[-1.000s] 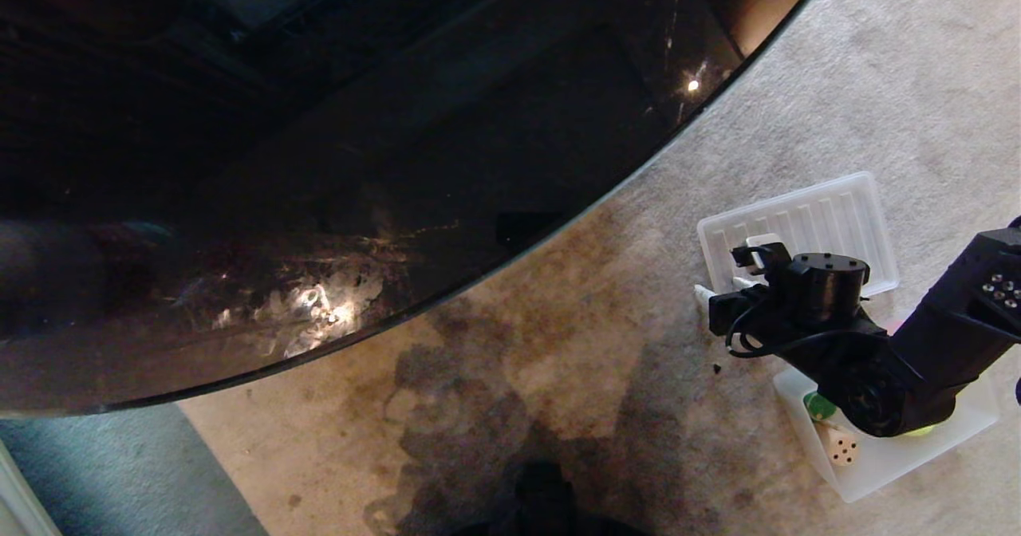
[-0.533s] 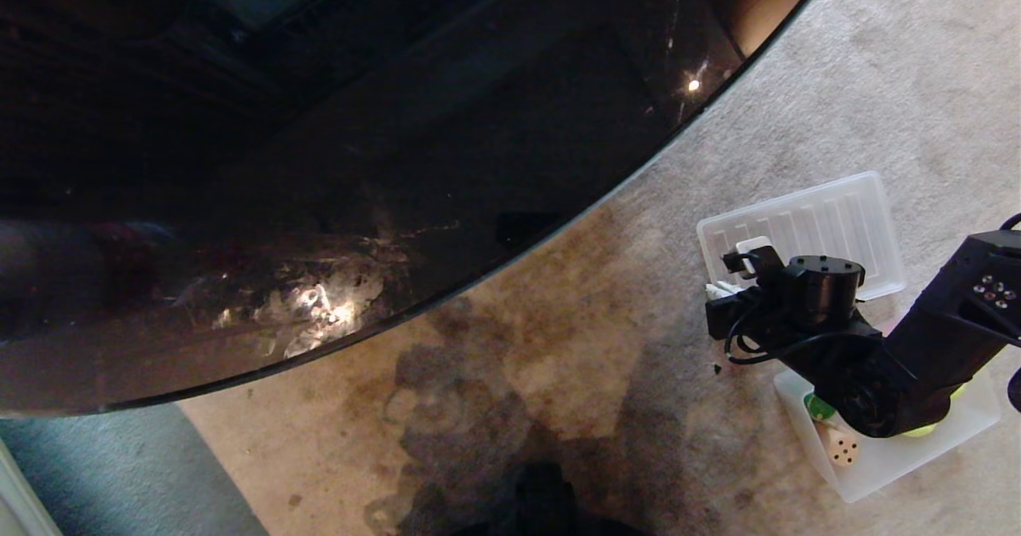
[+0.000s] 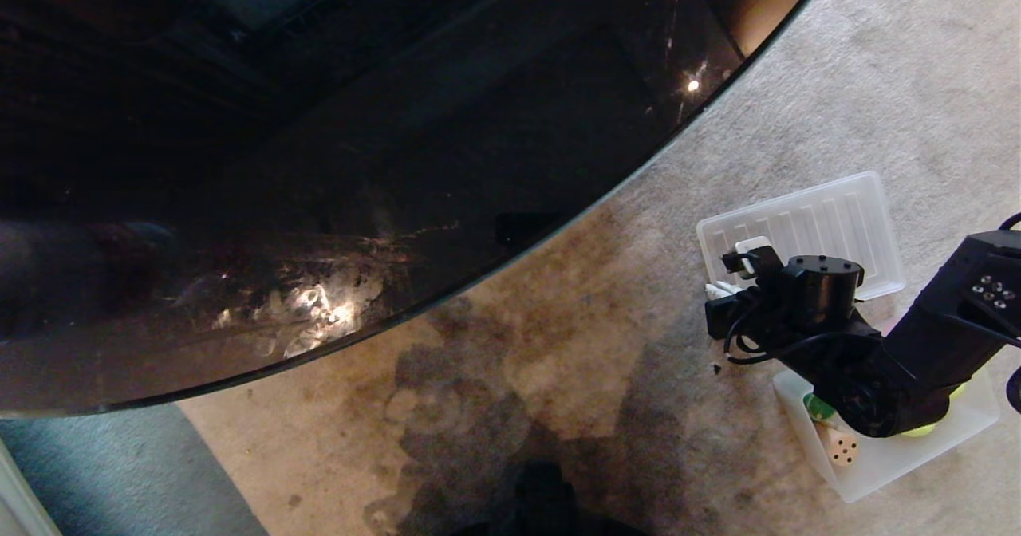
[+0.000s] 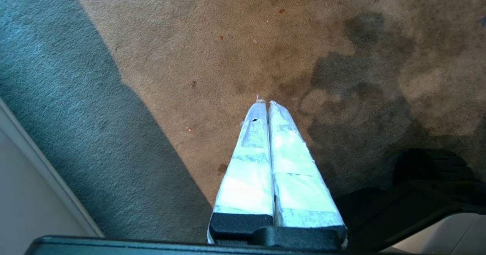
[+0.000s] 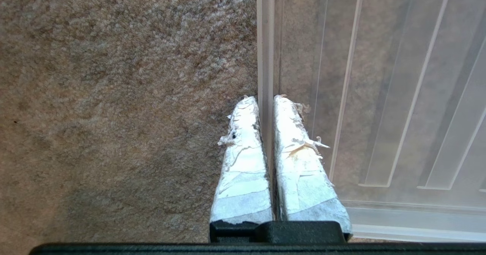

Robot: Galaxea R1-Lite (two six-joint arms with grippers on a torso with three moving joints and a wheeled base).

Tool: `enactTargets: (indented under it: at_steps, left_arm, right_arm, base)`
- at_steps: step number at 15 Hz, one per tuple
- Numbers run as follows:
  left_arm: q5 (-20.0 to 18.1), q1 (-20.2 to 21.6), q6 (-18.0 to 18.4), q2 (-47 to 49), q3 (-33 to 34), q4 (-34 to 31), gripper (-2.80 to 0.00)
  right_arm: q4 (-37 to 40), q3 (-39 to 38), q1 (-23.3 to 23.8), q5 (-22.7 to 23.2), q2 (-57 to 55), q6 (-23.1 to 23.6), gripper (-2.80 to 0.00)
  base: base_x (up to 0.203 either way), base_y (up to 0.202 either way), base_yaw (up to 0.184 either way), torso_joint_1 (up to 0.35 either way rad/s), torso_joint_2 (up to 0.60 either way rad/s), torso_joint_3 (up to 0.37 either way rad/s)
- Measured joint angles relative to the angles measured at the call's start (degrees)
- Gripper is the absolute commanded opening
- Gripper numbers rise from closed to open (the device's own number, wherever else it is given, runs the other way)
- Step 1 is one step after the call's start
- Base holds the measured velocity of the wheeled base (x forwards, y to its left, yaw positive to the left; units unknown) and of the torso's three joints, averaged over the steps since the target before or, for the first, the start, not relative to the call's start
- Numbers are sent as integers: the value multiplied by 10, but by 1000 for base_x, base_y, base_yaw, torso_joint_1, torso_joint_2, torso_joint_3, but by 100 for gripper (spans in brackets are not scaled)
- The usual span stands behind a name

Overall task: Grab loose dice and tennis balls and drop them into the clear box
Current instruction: Close the lid

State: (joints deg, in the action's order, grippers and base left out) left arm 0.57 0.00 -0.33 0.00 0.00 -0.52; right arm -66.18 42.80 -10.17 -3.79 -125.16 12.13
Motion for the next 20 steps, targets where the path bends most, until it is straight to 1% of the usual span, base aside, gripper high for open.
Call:
enactTargets:
  at_steps: [3, 6, 8, 11, 16, 18, 20]
  left_arm:
    - [0, 0, 0, 0, 0, 0, -280]
    - [0, 0, 0, 0, 0, 0, -280]
    - [0, 0, 0, 0, 0, 0, -280]
    - [0, 0, 0, 0, 0, 0, -280]
    - [0, 0, 0, 0, 0, 0, -280]
    - [0, 0, 0, 0, 0, 0, -280]
    - [0, 0, 0, 0, 0, 0, -280]
  right_arm:
    - [17, -6, 0, 0, 10, 12, -280]
    - [88, -32, 0, 1, 90, 39, -280]
    - [121, -46, 0, 0, 142, 54, -280]
    - [124, -52, 0, -1, 174, 56, -280]
    - [130, -54, 0, -1, 188, 59, -280]
    - [165, -59, 0, -1, 216, 67, -280]
    - [204, -65, 0, -2, 275, 76, -280]
  base:
    - [0, 0, 0, 0, 0, 0]
    - [0, 0, 0, 0, 0, 0]
    - [0, 0, 0, 0, 0, 0]
    - [0, 0, 0, 0, 0, 0]
    - [0, 0, 0, 0, 0, 0]
    - [0, 0, 0, 0, 0, 0]
    - [0, 0, 0, 0, 0, 0]
